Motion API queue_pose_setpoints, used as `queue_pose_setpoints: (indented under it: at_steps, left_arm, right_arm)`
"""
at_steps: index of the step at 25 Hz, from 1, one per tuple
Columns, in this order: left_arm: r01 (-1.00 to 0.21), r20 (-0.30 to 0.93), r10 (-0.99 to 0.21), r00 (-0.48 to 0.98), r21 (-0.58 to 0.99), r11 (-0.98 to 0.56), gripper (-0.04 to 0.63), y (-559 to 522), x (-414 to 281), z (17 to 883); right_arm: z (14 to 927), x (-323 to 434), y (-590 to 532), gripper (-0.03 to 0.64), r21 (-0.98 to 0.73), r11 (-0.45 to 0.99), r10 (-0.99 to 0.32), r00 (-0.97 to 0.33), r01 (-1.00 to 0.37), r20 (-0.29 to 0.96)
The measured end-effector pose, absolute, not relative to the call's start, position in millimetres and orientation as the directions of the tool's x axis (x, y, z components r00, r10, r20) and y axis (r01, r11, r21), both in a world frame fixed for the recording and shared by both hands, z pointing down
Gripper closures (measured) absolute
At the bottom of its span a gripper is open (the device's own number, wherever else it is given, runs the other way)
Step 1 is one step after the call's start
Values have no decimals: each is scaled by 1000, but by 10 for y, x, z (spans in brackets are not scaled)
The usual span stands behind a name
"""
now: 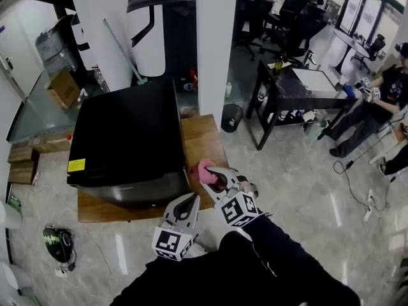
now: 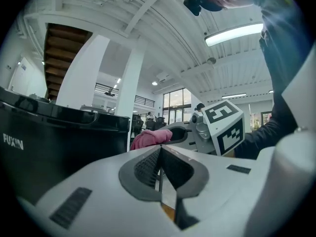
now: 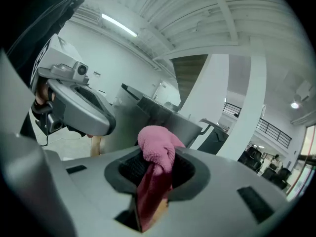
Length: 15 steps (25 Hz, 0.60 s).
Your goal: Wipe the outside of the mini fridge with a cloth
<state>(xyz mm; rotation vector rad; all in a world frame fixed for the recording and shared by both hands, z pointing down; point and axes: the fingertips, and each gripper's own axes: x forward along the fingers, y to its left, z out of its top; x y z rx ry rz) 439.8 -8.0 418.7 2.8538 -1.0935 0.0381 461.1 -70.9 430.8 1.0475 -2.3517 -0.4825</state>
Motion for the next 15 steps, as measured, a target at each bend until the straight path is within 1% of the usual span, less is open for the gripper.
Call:
queue_pose_setpoints:
  at_steps: [3, 6, 15]
  left_arm:
    - [-668, 40, -667, 744, 88, -739, 589, -84, 4437, 4188]
    - [-681, 37, -680, 732, 63, -730, 589, -144, 4531, 4200]
    - [-794, 100, -787, 608, 92, -601, 589, -634, 4791, 4479]
  right_arm:
    - [4365, 4584, -808, 506, 541, 653, -746, -571, -529, 342]
    - [4396, 4592, -945, 506, 562, 672, -721, -597, -482, 351]
    - [4596, 4557, -1467, 506, 598, 751, -575, -722, -279, 385]
